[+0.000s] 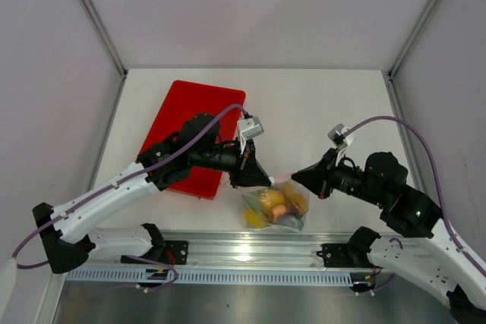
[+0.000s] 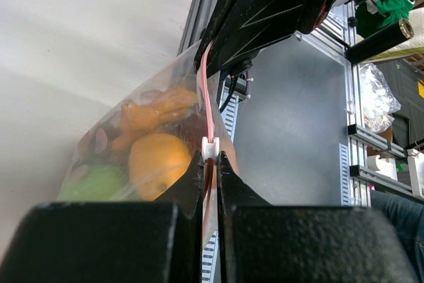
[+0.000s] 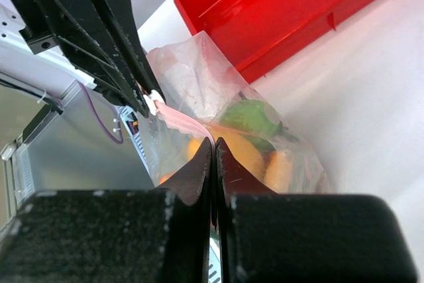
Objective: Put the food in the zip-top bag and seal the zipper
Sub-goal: Zip the zipper food storage bag at the center of the board.
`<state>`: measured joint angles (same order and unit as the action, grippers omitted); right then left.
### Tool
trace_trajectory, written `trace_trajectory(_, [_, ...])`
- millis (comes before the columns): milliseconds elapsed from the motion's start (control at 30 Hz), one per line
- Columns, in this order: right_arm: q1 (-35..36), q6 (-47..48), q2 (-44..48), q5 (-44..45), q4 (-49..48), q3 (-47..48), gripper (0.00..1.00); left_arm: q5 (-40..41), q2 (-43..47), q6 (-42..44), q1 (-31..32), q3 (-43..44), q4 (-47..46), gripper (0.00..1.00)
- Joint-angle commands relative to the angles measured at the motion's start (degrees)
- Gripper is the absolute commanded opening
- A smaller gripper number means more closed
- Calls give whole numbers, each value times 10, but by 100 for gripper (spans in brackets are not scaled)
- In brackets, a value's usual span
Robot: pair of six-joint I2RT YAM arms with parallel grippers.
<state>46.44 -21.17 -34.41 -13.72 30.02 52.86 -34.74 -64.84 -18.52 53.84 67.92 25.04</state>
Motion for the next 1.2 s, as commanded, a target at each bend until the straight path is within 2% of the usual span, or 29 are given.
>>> trace_trajectory(0, [-4,-2,17,69,21,2,0,-6,23,3,-3,1,23,1])
trace_trajectory(233, [-4,4,37,100,56,15,0,-1,21,6,-3,-1,27,0])
trace_trajectory(467, [-4,33,27,31,65,34,0,-5,24,7,-3,2,31,1])
trace_trajectory(500, [-3,50,17,-12,65,37,10,-7,25,8,-3,4,31,1])
trace_trajectory(567, [-3,66,7,-55,61,53,22,-9,29,11,-3,5,36,1])
trace_trajectory(600, [-4,80,-1,-70,60,60,35,-10,30,12,-3,7,38,1])
trace_trajectory(700, [-3,110,-42,-110,68,94,47,-14,32,14,-3,7,43,1])
trace_trajectory(967, [-3,145,-137,-179,66,137,49,-22,40,9,-2,0,45,1])
trace_trajectory(1167, [-1,168,-176,-223,78,155,38,-27,42,6,0,-2,44,1])
